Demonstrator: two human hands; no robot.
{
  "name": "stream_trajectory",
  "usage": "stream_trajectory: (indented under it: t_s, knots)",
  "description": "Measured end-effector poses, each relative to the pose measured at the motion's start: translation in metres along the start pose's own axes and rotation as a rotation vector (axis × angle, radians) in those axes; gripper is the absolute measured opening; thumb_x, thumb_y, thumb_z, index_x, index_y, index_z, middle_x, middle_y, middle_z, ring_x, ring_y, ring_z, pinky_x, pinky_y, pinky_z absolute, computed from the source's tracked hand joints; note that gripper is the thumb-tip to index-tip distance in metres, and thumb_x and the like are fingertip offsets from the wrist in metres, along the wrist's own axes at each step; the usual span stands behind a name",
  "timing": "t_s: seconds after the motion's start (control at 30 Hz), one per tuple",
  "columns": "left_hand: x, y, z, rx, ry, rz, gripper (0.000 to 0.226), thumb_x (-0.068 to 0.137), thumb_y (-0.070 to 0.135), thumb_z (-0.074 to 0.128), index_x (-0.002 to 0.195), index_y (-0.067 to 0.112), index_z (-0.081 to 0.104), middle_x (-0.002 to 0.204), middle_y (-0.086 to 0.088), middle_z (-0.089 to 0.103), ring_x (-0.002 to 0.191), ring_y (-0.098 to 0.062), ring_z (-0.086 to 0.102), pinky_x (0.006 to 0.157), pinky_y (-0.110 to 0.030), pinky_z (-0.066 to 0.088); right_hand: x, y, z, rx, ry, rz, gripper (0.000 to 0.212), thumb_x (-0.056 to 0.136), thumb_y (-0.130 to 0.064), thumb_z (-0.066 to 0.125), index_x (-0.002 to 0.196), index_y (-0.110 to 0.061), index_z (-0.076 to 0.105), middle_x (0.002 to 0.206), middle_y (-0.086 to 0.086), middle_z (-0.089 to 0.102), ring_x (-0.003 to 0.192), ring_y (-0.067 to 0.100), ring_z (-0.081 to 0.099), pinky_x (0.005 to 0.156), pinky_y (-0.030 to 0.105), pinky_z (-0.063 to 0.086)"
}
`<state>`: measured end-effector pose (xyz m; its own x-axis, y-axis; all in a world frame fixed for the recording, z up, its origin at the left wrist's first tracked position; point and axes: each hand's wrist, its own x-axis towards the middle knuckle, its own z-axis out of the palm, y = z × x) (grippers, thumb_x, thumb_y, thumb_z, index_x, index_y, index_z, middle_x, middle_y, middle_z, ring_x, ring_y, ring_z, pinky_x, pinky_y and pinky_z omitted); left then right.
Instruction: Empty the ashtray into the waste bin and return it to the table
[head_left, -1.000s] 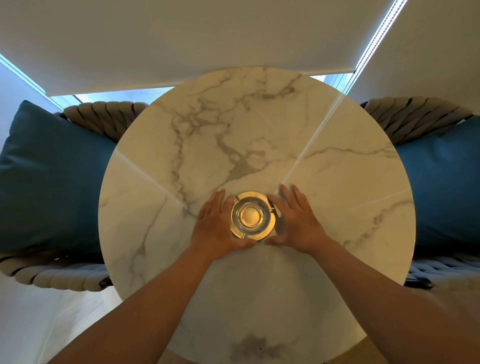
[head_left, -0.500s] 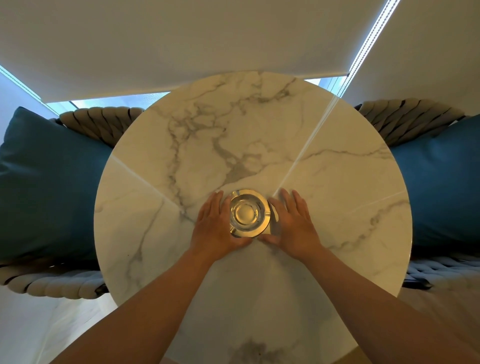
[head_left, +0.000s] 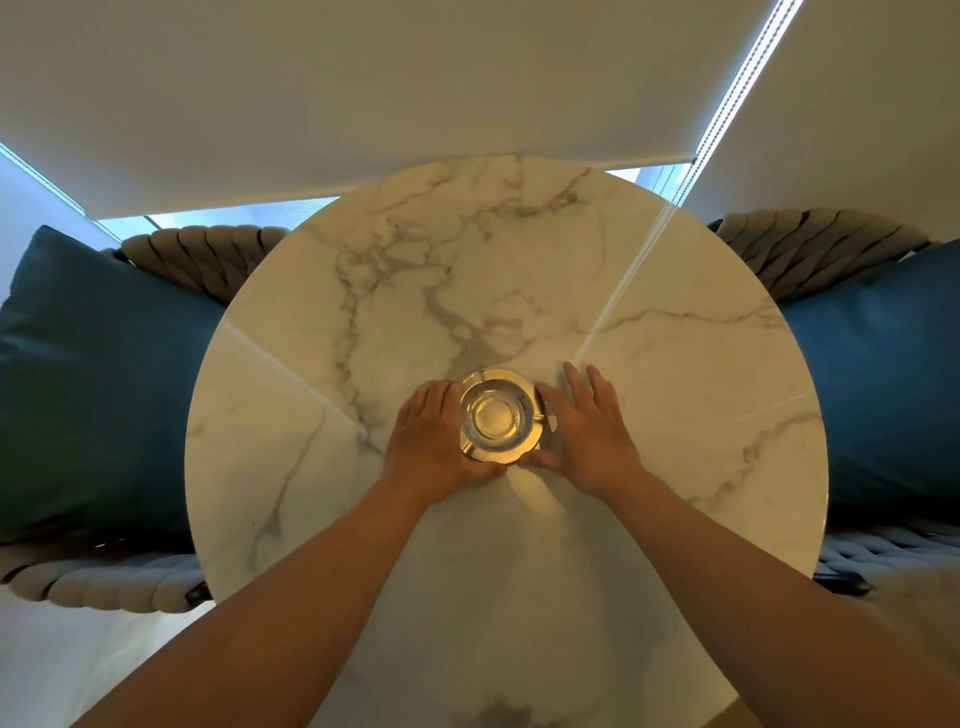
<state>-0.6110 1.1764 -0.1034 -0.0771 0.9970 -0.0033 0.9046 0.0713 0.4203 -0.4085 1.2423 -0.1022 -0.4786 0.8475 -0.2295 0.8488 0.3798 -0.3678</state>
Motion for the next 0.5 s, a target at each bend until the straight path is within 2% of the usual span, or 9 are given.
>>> stream_trajectory:
  t_s: [0.2,0.4,0.5]
  knots:
    - [-0.002,-0.007,0.0,0.032,0.019,-0.023,0.099,0.049,0.075,0.067,0.124,0.012,0.053,0.111,-0.002,0.059,0.108,-0.024,0.052,0.094,-0.037,0.044,0.007,0.002,-0.006,-0.018,-0.027,0.0,0.084,0.077,-0.06,0.067,0.148,-0.031,0.032,0.163,0.014,0.01,0.149,0.041,-0.003,0.121,0.05,0.003]
    - [0.001,-0.009,0.0,0.044,-0.001,-0.086,0.105,0.05,0.077,0.063,0.133,0.013,0.049,0.114,-0.003,0.055,0.113,-0.024,0.047,0.096,-0.035,0.042,0.012,-0.001,-0.008,-0.031,-0.042,-0.025,0.081,0.082,-0.055,0.066,0.15,-0.03,0.028,0.164,0.013,0.009,0.149,0.042,-0.004,0.121,0.052,0.005]
    - [0.003,-0.008,0.002,0.035,0.001,-0.106,0.105,0.049,0.078,0.062,0.131,0.013,0.049,0.114,-0.003,0.055,0.113,-0.025,0.047,0.095,-0.036,0.042,0.016,-0.001,-0.008,-0.024,-0.059,-0.029,0.088,0.078,-0.059,0.068,0.15,-0.029,0.028,0.163,0.013,0.009,0.149,0.042,-0.004,0.121,0.052,0.004]
